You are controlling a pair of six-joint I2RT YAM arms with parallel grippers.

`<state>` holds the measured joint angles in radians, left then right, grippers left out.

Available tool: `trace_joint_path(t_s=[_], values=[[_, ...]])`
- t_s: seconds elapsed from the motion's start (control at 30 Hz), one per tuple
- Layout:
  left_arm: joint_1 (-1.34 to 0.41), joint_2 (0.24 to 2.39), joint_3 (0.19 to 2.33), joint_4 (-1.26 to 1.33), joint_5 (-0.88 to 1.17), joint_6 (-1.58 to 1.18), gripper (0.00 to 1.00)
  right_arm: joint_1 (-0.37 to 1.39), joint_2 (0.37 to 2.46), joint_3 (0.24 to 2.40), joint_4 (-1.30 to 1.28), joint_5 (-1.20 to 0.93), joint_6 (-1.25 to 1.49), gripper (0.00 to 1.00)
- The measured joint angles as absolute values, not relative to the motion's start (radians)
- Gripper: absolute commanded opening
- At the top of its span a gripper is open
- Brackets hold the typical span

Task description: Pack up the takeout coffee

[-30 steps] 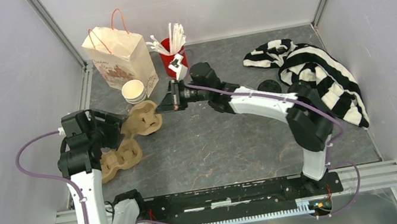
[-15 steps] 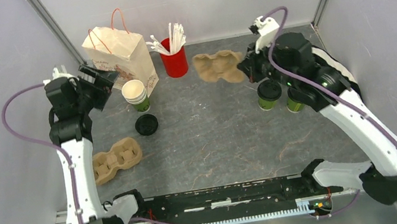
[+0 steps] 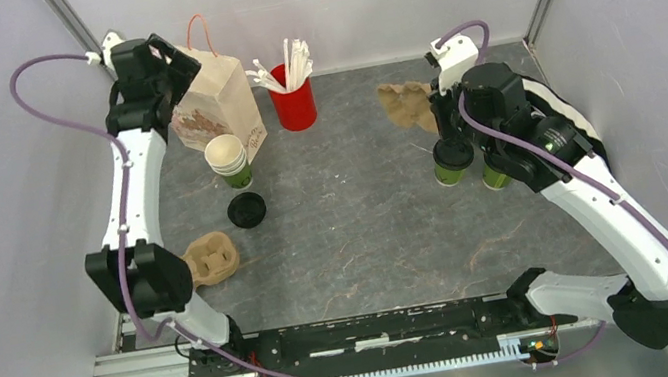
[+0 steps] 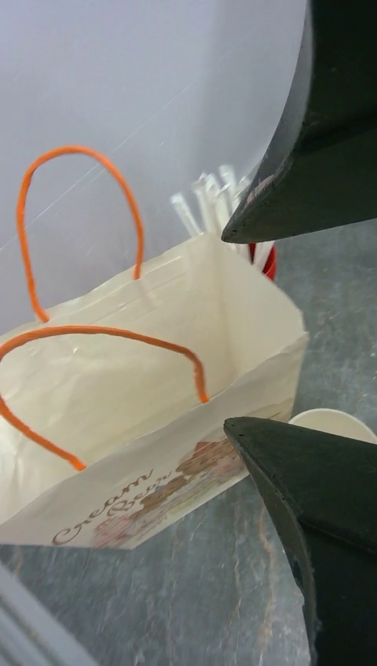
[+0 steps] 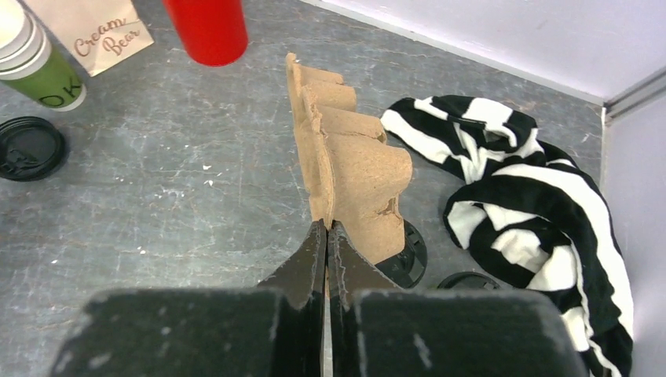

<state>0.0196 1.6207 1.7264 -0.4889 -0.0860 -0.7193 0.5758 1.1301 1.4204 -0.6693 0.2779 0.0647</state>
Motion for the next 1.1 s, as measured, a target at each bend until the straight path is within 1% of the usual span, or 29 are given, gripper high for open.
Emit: trace_joint_path(t_s=[0.1, 0.17, 0.27, 0.3, 0.37, 0.47, 0.5, 0.57, 0.6, 0.73, 0.93, 1.1], values=[[-0.019, 1.697, 1.816, -0.538, -0.225, -0.698, 0.83, 0.576, 1.104, 1.382, -0.661, 0.311, 0.063, 0.00], [-0.031, 1.715, 1.824, -0.550, -0.282, -0.687, 0.82, 0.576, 1.093, 1.364, -0.662, 0.331, 0.057, 0.00], [-0.037, 1.735, 1.826, -0.548, -0.344, -0.649, 0.73, 0.576, 1.092, 1.361, -0.661, 0.358, 0.035, 0.00], [-0.036, 1.744, 1.831, -0.544, -0.356, -0.635, 0.70, 0.576, 1.092, 1.361, -0.662, 0.364, 0.026, 0.00], [-0.031, 1.761, 1.840, -0.519, -0.364, -0.616, 0.58, 0.576, 1.093, 1.363, -0.663, 0.373, 0.005, 0.00], [-0.027, 1.781, 1.849, -0.482, -0.359, -0.604, 0.50, 0.576, 1.099, 1.369, -0.663, 0.375, -0.015, 0.00], [-0.025, 1.788, 1.856, -0.474, -0.356, -0.604, 0.44, 0.576, 1.099, 1.369, -0.663, 0.375, -0.019, 0.00], [-0.023, 1.806, 1.878, -0.460, -0.341, -0.604, 0.30, 0.576, 1.101, 1.369, -0.664, 0.375, -0.025, 0.00], [-0.023, 1.818, 1.893, -0.456, -0.331, -0.603, 0.26, 0.576, 1.101, 1.369, -0.663, 0.375, -0.029, 0.00], [-0.023, 1.847, 1.933, -0.461, -0.286, -0.603, 0.20, 0.576, 1.102, 1.369, -0.661, 0.376, -0.036, 0.00], [-0.023, 1.848, 1.936, -0.463, -0.179, -0.603, 0.07, 0.576, 1.103, 1.369, -0.658, 0.375, -0.043, 0.00], [-0.023, 1.819, 1.875, -0.443, -0.069, -0.604, 0.02, 0.576, 1.110, 1.369, -0.651, 0.371, -0.044, 0.00]])
